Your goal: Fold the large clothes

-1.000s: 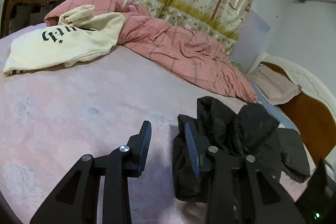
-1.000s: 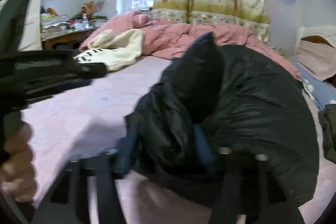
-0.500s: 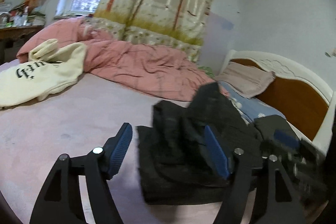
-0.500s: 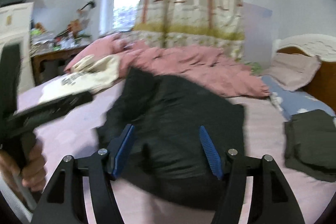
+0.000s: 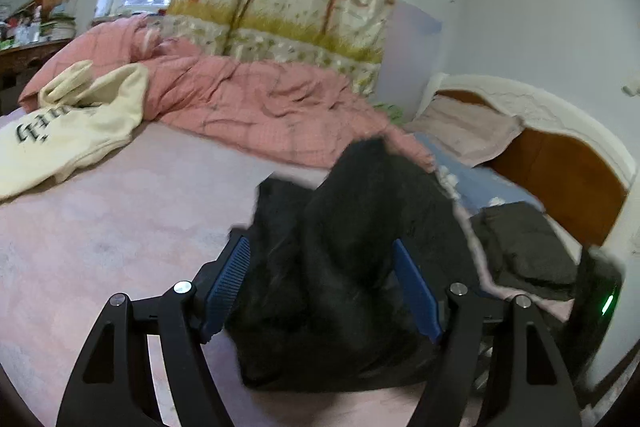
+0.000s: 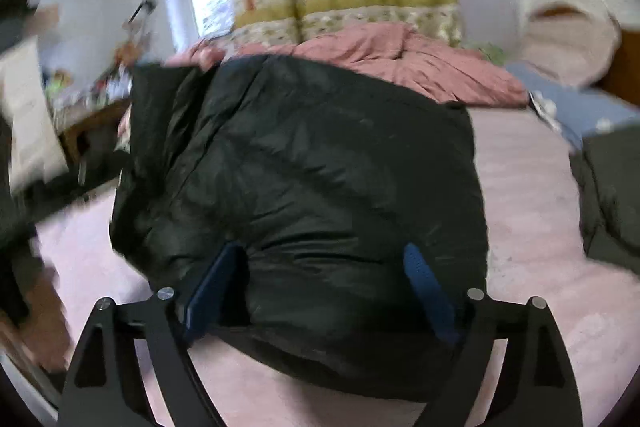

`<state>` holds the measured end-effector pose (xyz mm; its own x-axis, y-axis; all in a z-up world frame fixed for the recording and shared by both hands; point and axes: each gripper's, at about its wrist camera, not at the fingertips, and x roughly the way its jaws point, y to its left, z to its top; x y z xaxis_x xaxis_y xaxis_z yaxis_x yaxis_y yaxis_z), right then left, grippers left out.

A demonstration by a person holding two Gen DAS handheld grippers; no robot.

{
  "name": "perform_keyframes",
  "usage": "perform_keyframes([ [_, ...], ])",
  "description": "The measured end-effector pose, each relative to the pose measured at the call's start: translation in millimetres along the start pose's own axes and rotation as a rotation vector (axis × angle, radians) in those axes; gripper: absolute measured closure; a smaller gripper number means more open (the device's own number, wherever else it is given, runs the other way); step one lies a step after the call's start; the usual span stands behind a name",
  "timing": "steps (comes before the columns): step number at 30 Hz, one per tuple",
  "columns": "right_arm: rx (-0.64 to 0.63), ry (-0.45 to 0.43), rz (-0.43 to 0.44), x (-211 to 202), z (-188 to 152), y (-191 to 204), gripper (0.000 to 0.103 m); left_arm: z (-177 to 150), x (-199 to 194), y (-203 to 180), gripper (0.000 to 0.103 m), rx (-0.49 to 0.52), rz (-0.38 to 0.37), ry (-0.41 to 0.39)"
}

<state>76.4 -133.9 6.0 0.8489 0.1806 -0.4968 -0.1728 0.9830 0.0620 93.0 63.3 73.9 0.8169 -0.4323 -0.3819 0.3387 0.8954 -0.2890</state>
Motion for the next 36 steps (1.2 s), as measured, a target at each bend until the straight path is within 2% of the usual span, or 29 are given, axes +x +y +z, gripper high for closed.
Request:
perform_keyframes([
  [3,-0.006,-0.001,0.044,-2,-4,4,0.015,15,10,-6,0.030,0.001,0.006,0.010],
  [4,0.005,-0.001,0.054,-1,-5,3,0.015,16,14,-7,0.033,-0.001,0.008,0.009],
  [6,0.005,0.004,0.066,-2,-5,1,0.015,16,20,-6,0.069,-0.007,0.017,-0.001],
  [8,-0.001,-0.003,0.073,-6,-4,0,0.015,13,26,-2,0.089,-0.024,0.019,0.012],
  [9,0.001,-0.014,0.072,-9,-3,-1,0.015,10,27,1,0.092,-0.037,0.045,0.008],
  [12,0.031,-0.072,0.027,-20,2,-7,0.015,2,27,9,0.096,-0.066,0.128,-0.004],
  [15,0.073,-0.120,-0.041,-28,6,-17,0.015,-10,39,18,0.096,-0.056,0.219,0.040],
  [20,0.144,-0.078,-0.056,-20,2,-39,0.015,-32,64,27,0.096,-0.040,0.328,0.142],
  [22,0.165,-0.049,-0.033,-12,-3,-47,0.015,-40,74,29,0.095,-0.020,0.363,0.175],
  [28,0.223,0.003,0.017,2,-11,-59,0.014,-50,83,45,0.089,-0.089,0.323,0.219],
  [34,0.204,0.029,0.004,12,-16,-57,0.012,-56,90,39,0.089,-0.046,0.359,0.249],
  [36,0.233,0.059,0.000,18,-19,-61,0.007,-56,92,41,0.089,-0.052,0.346,0.270],
])
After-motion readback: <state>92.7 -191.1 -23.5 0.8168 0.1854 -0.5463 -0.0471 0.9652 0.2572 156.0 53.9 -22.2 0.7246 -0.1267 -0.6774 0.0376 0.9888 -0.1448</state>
